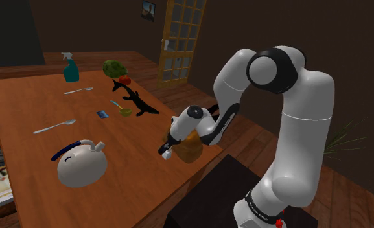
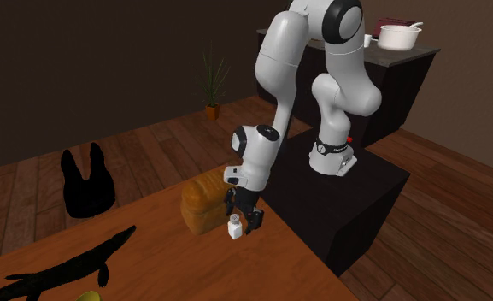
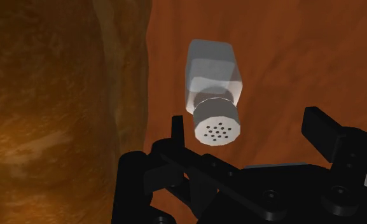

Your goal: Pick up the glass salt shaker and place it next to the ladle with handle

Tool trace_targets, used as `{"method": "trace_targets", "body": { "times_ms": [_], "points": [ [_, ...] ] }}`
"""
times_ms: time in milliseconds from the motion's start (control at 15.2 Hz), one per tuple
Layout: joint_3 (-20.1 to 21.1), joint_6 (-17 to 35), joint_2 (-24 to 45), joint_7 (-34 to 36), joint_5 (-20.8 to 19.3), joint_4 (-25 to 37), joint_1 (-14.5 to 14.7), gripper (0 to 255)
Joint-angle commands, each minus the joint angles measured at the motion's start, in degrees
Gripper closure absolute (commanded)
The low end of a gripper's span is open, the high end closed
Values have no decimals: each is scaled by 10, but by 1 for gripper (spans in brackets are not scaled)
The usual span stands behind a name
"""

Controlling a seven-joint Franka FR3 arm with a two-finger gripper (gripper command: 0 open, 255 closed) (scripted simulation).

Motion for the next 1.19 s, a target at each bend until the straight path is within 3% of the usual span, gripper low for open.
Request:
{"method": "trace_targets", "body": {
  "times_ms": [0,396,462,1056,1122],
  "points": [
    [-42,-27,20,45,-29,10,42,0],
    [-36,-30,20,47,-32,10,36,0],
    [-36,-30,19,47,-31,10,36,255],
    [-36,-30,20,47,-32,10,36,255],
    [-23,-37,8,12,0,-1,24,255]
  ]
}}
